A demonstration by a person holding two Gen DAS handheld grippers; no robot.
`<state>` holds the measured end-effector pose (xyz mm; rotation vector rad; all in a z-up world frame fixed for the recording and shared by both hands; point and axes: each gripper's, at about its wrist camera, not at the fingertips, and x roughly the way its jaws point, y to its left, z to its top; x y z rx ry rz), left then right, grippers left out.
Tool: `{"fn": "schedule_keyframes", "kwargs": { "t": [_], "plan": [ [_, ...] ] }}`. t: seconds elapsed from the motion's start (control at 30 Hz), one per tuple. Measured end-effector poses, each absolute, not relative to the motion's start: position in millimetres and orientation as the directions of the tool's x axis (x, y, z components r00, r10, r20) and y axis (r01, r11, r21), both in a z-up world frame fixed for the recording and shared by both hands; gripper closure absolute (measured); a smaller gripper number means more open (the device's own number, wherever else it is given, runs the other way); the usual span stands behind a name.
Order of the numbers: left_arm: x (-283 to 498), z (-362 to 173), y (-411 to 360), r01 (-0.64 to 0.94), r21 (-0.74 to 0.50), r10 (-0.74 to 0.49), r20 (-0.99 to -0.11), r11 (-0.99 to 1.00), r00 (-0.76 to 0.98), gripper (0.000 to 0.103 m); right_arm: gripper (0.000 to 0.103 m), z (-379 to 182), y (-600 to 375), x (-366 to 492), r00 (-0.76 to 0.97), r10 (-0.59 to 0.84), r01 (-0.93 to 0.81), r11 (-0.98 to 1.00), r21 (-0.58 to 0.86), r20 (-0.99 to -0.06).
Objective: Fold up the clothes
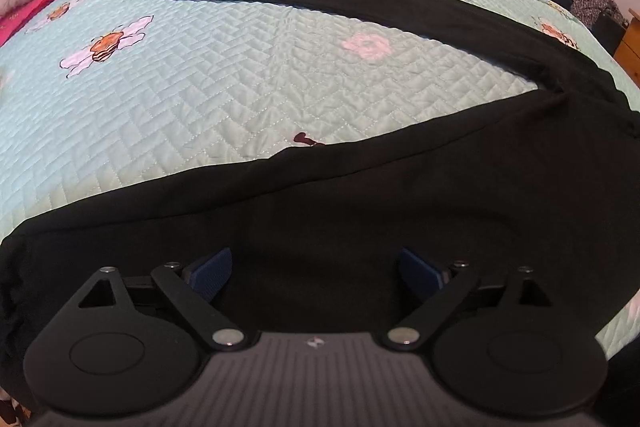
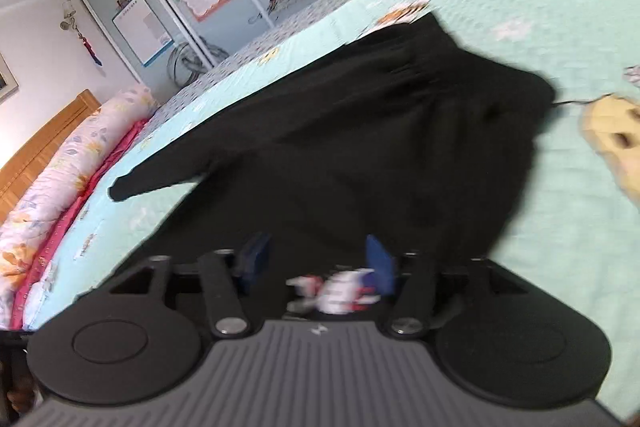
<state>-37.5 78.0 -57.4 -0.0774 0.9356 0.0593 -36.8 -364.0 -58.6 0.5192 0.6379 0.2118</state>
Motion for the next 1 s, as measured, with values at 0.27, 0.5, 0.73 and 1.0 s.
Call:
{"fn": "schedule_keyframes", "kwargs": {
  "t": [0.27, 0.5, 0.73, 1.0],
  "plan": [
    [-46, -45, 87, -0.129, -0.089, 0.01, -0.787, 0.988, 0.617, 0.01, 0.066, -61, -398, -53, 0.825, 0.317, 0.005, 0.823, 0.567, -0.468],
    [-85, -10, 114, -0.209, -0.146, 0.032, -0.742, 0.967, 0.669, 0.01, 0.056, -54, -407, -55, 0.83, 0.441, -0.117, 0.736, 0.667, -0.341],
    [-59, 39, 117, -0.221, -0.078, 0.108, -0.69, 0.972, 0.716, 0.01, 0.055, -22, -403, -24, 0.826, 0.484, -0.164, 0.697, 0.698, -0.289],
    [16, 85, 94, -0.152, -0.057, 0.081, -0.638, 0.987, 0.766, 0.01, 0.04, 30, -407, 22, 0.828, 0.491, -0.242, 0.749, 0.617, -0.271]
  ]
}}
